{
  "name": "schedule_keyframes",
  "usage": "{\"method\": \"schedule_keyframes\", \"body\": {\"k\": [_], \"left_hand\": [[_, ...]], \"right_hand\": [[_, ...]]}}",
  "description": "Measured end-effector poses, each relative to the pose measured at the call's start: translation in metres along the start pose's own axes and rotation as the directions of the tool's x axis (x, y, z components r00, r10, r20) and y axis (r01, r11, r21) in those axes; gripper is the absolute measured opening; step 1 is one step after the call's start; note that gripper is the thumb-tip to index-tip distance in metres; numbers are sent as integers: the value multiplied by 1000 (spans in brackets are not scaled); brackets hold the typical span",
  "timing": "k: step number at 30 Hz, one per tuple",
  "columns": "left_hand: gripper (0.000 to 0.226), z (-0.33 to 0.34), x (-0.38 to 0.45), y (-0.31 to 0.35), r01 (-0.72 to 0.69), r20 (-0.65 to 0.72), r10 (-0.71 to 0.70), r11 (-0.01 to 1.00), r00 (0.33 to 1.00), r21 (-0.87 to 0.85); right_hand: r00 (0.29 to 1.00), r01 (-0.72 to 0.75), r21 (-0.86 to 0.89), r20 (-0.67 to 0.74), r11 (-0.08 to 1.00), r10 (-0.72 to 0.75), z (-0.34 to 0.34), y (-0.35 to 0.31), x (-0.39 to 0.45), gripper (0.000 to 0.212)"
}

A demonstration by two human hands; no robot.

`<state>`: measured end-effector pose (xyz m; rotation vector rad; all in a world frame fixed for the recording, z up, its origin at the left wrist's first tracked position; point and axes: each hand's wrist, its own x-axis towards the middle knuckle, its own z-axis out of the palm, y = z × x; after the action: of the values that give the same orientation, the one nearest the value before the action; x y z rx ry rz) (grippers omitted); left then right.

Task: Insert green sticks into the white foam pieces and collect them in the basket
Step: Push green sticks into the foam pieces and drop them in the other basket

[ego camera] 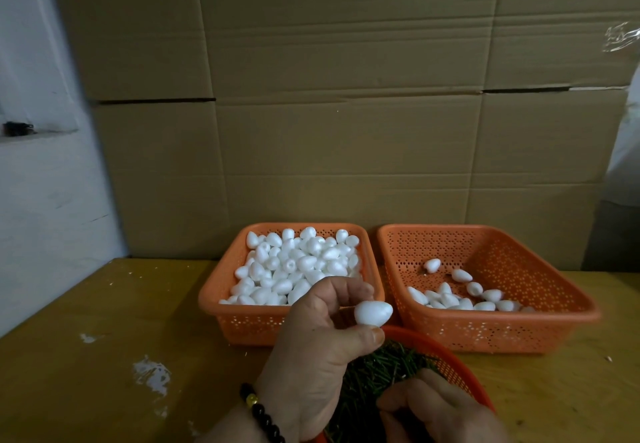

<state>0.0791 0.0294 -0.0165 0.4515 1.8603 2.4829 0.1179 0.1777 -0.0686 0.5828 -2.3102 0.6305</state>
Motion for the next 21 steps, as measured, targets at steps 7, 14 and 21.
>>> {"method": "schedule_keyframes", "body": {"k": [7, 14, 21], "left_hand": [[44, 1, -1, -1, -48, 20, 46, 994, 999, 99], [43, 0, -2, -3, -32, 40, 28, 994, 999, 102], [32, 1, -2, 0, 70, 34, -66, 990, 997, -120]], "right_hand": [[1000, 10, -4, -6, 1000, -10, 2, 1, -1, 14], [1000, 17, 1, 15, 1000, -17, 3, 4, -1, 13], [999, 45, -18, 23, 999, -45, 3, 5, -1, 13]]}}
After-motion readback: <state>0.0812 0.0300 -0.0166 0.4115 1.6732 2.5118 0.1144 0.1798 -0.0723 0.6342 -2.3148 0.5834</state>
